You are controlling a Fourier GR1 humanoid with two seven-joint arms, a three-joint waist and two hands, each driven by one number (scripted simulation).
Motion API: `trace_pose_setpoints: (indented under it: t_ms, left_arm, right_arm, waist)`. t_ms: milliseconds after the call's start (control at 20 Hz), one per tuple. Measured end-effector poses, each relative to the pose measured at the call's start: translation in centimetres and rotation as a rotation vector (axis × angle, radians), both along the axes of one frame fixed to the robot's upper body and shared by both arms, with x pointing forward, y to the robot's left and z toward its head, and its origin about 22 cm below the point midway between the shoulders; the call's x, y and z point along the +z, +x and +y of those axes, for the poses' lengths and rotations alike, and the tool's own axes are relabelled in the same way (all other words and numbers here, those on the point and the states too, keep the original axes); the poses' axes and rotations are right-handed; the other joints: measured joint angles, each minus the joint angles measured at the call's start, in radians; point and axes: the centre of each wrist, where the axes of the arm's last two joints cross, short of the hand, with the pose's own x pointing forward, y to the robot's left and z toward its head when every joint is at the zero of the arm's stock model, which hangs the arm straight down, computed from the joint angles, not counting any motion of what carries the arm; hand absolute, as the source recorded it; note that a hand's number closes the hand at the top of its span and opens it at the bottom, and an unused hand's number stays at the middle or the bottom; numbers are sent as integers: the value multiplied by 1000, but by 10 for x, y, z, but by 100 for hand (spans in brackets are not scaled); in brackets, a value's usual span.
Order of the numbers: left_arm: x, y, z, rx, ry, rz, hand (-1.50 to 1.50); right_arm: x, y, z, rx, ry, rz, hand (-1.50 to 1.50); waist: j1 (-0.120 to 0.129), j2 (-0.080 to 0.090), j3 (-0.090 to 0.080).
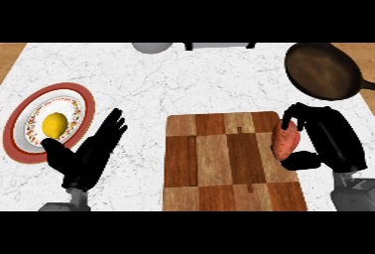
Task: Pick the sweet potato from the cutting board and place it in the pan
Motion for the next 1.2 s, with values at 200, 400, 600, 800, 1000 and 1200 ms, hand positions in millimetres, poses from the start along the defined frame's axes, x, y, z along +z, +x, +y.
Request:
trace_pose_setpoints:
  t_ms: [200, 400, 600, 800, 1000, 1200]
  left_arm:
    - [3, 3, -8, -18, 1, -2, 0]
    - [5, 9, -9, -30, -4, -6, 0]
    - [7, 9, -9, -49, -6, -12, 0]
    - [1, 9, -17, -60, -1, -10, 0]
    - [4, 12, -24, -71, 2, -14, 0]
    - [5, 14, -26, -78, -5, -20, 0]
  right_arm:
    - [10, -9, -24, -24, 227, -24, 150]
    - [13, -7, -56, -63, 380, -22, 150]
    - [3, 7, -91, -98, 426, -27, 150]
    - [-6, 35, -110, -140, 372, -72, 150]
    - [-19, 64, -124, -183, 325, -125, 150]
    - [-25, 87, -136, -261, 321, -207, 150]
  waist:
    - [15, 4, 0]
    - [33, 8, 0]
    - [46, 10, -1]
    - [58, 13, 0]
    - [72, 17, 0]
    - [84, 22, 1]
